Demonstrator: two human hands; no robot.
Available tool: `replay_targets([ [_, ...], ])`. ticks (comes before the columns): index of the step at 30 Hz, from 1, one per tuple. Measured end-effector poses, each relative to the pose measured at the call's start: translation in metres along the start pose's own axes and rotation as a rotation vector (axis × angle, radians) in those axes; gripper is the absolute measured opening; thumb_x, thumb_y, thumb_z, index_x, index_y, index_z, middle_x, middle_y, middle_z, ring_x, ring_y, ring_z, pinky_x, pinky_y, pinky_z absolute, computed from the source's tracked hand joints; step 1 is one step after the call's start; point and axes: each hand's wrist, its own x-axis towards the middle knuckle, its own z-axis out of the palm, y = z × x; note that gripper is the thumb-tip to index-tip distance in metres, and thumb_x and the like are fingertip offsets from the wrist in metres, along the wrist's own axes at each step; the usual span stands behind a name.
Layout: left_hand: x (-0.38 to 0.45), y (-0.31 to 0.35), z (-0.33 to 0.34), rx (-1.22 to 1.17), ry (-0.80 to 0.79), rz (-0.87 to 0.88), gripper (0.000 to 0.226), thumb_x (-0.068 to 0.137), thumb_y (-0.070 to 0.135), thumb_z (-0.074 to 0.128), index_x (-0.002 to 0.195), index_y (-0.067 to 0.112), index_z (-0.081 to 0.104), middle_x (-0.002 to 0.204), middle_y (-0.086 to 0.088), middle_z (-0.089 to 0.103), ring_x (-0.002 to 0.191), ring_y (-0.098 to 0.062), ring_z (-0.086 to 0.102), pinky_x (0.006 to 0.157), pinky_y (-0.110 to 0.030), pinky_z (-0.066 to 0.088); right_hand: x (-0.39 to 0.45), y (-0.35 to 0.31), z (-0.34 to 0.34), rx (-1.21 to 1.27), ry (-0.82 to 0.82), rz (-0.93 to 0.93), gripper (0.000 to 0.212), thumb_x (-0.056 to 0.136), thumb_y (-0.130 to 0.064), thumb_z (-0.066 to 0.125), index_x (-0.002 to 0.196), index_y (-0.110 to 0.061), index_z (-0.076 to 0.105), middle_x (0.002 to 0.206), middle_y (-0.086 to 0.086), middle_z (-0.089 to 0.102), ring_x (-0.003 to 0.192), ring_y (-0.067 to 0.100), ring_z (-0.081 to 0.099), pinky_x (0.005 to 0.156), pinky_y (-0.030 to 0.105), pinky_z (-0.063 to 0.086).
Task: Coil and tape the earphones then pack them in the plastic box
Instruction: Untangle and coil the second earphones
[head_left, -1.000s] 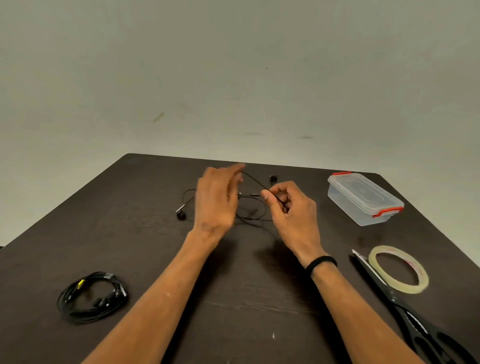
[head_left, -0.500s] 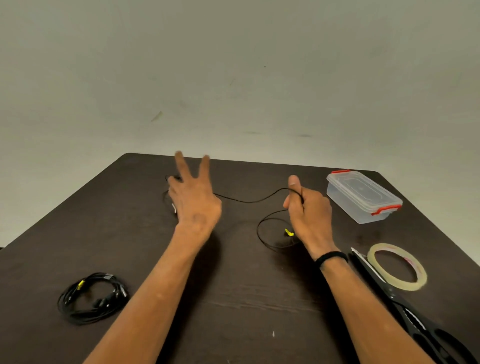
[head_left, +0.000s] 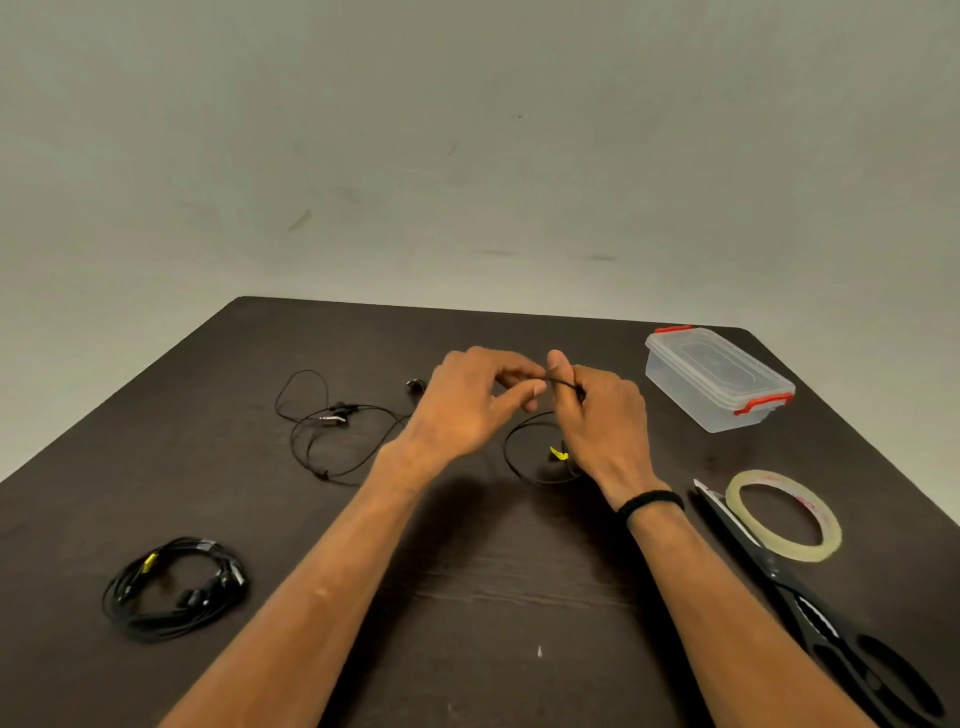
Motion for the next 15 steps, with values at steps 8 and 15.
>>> replay_targets([
  [8, 0.000, -0.033, -0.039, -0.074, 0.815, -0.348, 0.018, 0.101, 0.040, 0.064, 0.100, 0.029, 0.079, 0.080, 0.019, 0.074, 0.079, 0.005, 0.069, 0.083, -0.025, 0.056, 0.007, 0.003, -0.007, -0.075, 0.037, -0.018, 0.055, 0.106, -0.053, 0.055, 0.064, -0.018, 0.049, 0.050, -0.005, 0.044, 0.050, 0.021, 0.043, 0.053, 0.033, 0.029],
  [15, -0.007, -0.054, -0.059, -0.271, 1.102, -0.677, 0.020, 0.098, 0.033, 0.069, 0.112, 0.024, 0.079, 0.109, 0.007, 0.078, 0.104, -0.011, 0.071, 0.106, -0.034, 0.051, 0.011, 0.016, -0.008, 0.174, 0.012, 0.044, 0.043, 0.111, -0.048, 0.046, 0.089, -0.019, 0.067, 0.083, -0.005, 0.075, 0.075, 0.020, 0.067, 0.068, 0.038, 0.052],
])
